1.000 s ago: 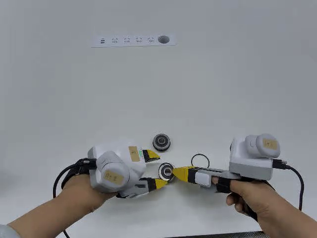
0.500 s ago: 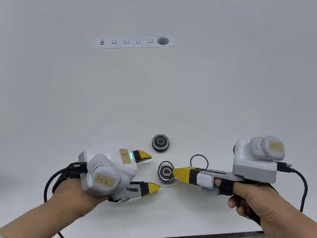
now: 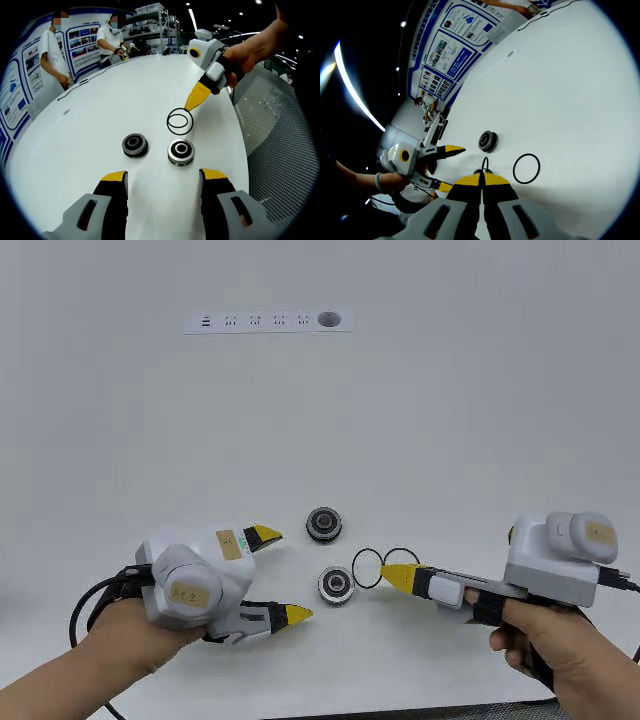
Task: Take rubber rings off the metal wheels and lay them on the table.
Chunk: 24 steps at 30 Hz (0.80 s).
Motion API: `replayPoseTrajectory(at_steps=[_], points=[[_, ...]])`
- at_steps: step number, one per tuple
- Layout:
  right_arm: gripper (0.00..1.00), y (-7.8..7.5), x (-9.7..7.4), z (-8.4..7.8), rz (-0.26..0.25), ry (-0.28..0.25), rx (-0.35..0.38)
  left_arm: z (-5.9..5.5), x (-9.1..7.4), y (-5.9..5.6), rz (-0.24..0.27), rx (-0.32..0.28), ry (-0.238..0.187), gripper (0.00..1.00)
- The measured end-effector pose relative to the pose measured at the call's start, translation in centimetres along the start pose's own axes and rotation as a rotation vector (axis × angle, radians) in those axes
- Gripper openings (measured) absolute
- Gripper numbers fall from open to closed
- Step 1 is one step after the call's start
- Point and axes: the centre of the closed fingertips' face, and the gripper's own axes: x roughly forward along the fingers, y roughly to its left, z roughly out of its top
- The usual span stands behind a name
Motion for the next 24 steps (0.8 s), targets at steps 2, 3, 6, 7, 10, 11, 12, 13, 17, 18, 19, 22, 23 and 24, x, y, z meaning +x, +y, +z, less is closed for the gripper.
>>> replayPoseTrajectory(at_steps=[2, 3, 6, 7, 10, 11, 12, 13, 17, 18, 19, 22, 23, 24], points=[[0.02, -0.4, -0.3, 0.2, -0.009, -0.007, 0.003, -0.1, 0.0, 0.1, 0.004, -0.004, 0.0, 0.6], [0.02, -0.7, -0.4, 0.3, -0.019, -0.011, 0.004, -0.1, 0.0, 0.1, 0.006, -0.006, -0.001, 0.61], [0.02, -1.5, -0.8, 0.4, -0.04, -0.021, 0.013, -0.1, -0.1, 0.3, 0.014, -0.017, -0.006, 0.62], [0.02, -1.8, -0.8, 0.5, -0.046, -0.023, 0.015, -0.1, -0.2, 0.3, 0.016, -0.021, -0.008, 0.62], [0.02, -2.7, -1.1, 0.6, -0.067, -0.037, 0.033, -0.2, -0.3, 0.5, 0.023, -0.036, -0.007, 0.62], [0.02, -2.8, -1.1, 0.7, -0.07, -0.041, 0.035, -0.2, -0.3, 0.6, 0.024, -0.038, -0.008, 0.62], [0.02, -3.0, -1.2, 0.7, -0.076, -0.043, 0.037, -0.2, -0.3, 0.6, 0.027, -0.039, -0.008, 0.62], [0.02, -3.3, -1.2, 0.7, -0.084, -0.044, 0.04, -0.3, -0.4, 0.7, 0.029, -0.042, -0.006, 0.62], [0.02, -3.7, -1.2, 0.6, -0.104, -0.046, 0.047, -0.4, -0.4, 0.7, 0.029, -0.047, -0.005, 0.61], [0.02, -3.9, -1.2, 0.5, -0.112, -0.043, 0.047, -0.3, -0.5, 0.7, 0.029, -0.047, -0.007, 0.61], [0.02, -4.0, -1.2, 0.5, -0.115, -0.041, 0.047, -0.4, -0.5, 0.7, 0.03, -0.047, -0.007, 0.61], [0.02, -4.3, -1.1, 0.3, -0.136, -0.032, 0.023, -0.4, -0.4, 0.7, 0.029, -0.047, -0.006, 0.61], [0.02, -4.4, -1.1, 0.3, -0.142, -0.029, 0.014, -0.4, -0.4, 0.7, 0.029, -0.048, -0.005, 0.61], [0.02, -4.4, -1.0, 0.3, -0.147, -0.027, 0.006, -0.4, -0.4, 0.7, 0.028, -0.05, -0.005, 0.61]])
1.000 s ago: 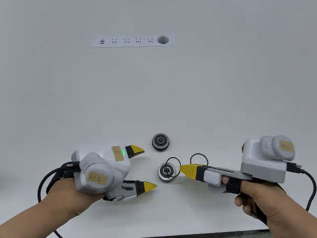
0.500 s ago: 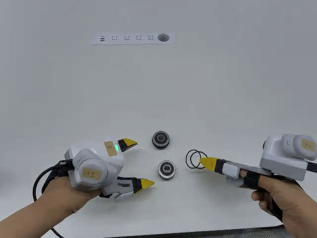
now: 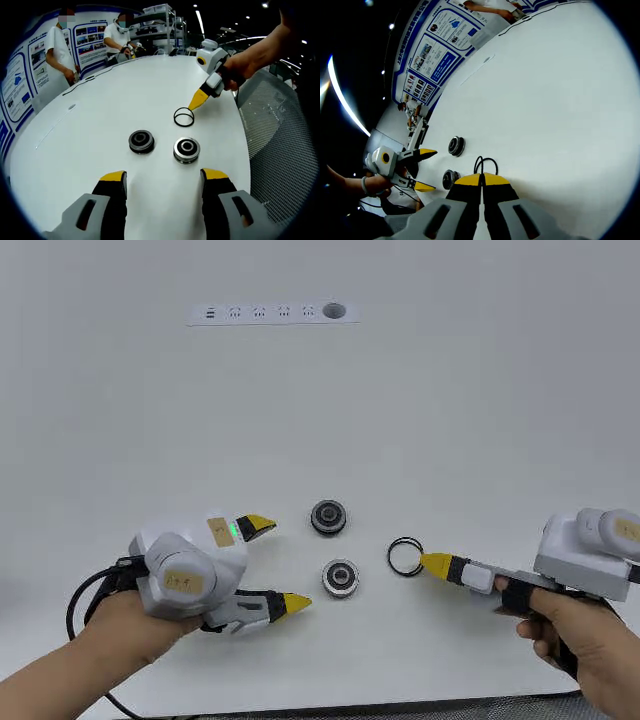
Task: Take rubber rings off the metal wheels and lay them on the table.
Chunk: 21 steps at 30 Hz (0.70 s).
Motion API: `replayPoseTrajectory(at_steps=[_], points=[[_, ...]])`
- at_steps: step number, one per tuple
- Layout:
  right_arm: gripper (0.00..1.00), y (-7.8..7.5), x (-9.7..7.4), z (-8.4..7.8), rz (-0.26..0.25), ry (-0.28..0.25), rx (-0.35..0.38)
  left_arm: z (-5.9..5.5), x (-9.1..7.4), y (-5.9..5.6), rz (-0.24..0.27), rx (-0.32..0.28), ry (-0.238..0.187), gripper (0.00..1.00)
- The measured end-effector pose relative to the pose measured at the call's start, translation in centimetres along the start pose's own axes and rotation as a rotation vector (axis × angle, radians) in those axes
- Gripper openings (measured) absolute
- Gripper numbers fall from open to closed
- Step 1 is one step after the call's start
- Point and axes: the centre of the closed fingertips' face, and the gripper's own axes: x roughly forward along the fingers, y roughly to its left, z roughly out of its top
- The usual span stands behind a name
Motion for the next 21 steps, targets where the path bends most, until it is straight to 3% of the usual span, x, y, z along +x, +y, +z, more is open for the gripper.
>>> replayPoseTrajectory(at_steps=[8, 15, 21], points=[[0.04, 0.19, 0.1, -0.2, -0.032, 0.021, -0.084, 0.26, 0.15, 0.18, 0.003, 0.0, -0.003, 0.6], [0.08, -0.37, 0.05, -0.4, -0.077, 0.065, -0.217, 0.34, 0.15, 0.25, 0.002, 0.004, -0.004, 0.59], [0.11, -0.75, 0.0, 0.02, -0.089, 0.063, -0.277, 0.76, 0.24, 0.43, 0.007, 0.0, -0.014, 0.59]])
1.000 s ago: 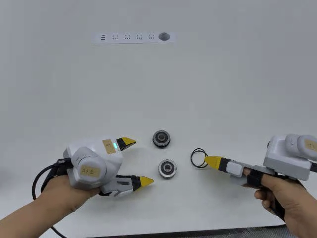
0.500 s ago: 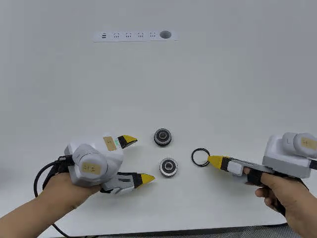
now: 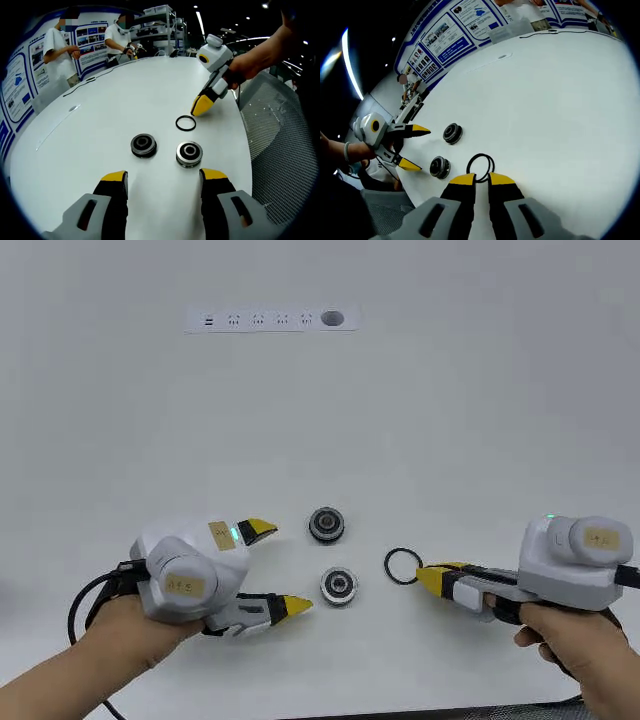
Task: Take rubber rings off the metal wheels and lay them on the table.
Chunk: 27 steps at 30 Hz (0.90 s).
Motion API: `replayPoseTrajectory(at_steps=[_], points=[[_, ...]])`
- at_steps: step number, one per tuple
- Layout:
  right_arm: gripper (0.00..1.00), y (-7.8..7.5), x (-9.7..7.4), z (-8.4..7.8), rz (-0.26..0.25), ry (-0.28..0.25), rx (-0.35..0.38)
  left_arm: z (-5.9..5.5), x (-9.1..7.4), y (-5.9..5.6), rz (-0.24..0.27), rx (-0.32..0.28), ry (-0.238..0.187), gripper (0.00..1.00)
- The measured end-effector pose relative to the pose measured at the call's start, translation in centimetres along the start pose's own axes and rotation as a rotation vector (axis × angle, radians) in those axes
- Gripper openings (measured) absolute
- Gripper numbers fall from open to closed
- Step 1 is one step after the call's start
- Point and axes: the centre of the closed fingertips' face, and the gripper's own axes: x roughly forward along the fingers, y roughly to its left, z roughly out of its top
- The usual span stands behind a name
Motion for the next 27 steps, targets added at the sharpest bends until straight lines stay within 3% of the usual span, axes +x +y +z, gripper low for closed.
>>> replayPoseTrajectory(at_steps=[14, 27], points=[[0.11, 0.5, 0.0, 0.4, 0.018, -0.015, -0.005, 2.9, 1.2, 2.0, 0.041, -0.005, -0.041, 0.53], [0.11, 1.0, 0.3, 0.5, 0.033, -0.017, -0.007, 3.5, 2.8, 2.6, 0.037, 0.006, -0.019, 0.34]])
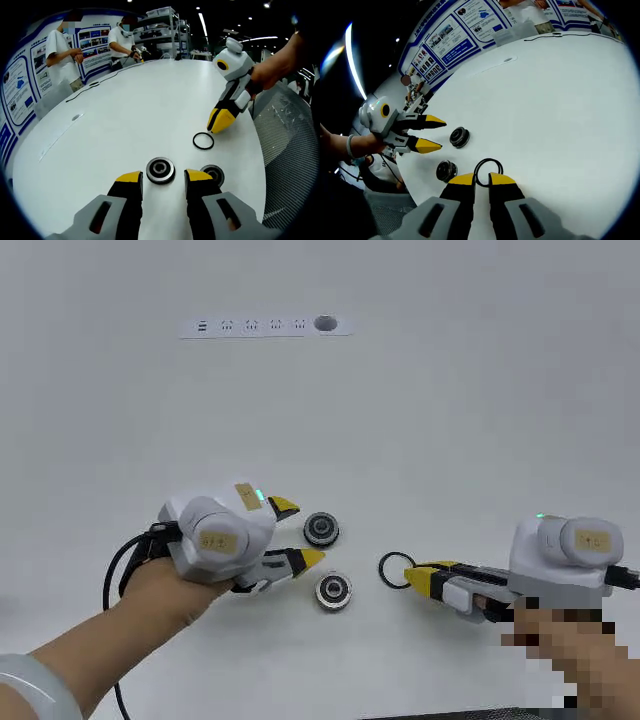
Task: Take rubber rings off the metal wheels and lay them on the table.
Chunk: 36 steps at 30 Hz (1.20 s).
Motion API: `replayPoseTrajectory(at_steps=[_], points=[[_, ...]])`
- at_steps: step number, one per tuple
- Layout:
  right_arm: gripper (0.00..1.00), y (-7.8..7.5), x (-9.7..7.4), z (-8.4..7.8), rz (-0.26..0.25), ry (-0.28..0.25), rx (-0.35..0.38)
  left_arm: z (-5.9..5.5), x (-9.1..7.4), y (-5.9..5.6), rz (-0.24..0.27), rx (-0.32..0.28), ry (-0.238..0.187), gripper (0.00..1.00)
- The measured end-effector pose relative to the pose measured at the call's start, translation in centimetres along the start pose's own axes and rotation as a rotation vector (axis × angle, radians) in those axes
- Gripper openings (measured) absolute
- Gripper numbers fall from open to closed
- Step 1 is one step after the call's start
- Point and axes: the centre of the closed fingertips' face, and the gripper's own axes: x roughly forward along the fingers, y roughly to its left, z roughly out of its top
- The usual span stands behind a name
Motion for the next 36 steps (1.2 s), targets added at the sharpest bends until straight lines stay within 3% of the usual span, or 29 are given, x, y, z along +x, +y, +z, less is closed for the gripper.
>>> replayPoseTrajectory(at_steps=[8, 26, 36], points=[[0.14, 0.6, 0.2, 0.3, 0.022, -0.012, 0.0, 0.0, 0.9, 0.2, -0.004, 0.008, 0.025, 0.26], [0.24, 1.7, 0.6, 0.8, 0.069, -0.035, -0.006, -0.2, 2.4, 0.2, -0.035, 0.054, 0.071, 0.2], [0.25, 2.1, 0.9, 1.2, 0.079, -0.038, -0.003, -0.1, 2.6, 0.1, -0.051, 0.058, 0.067, 0.17]])
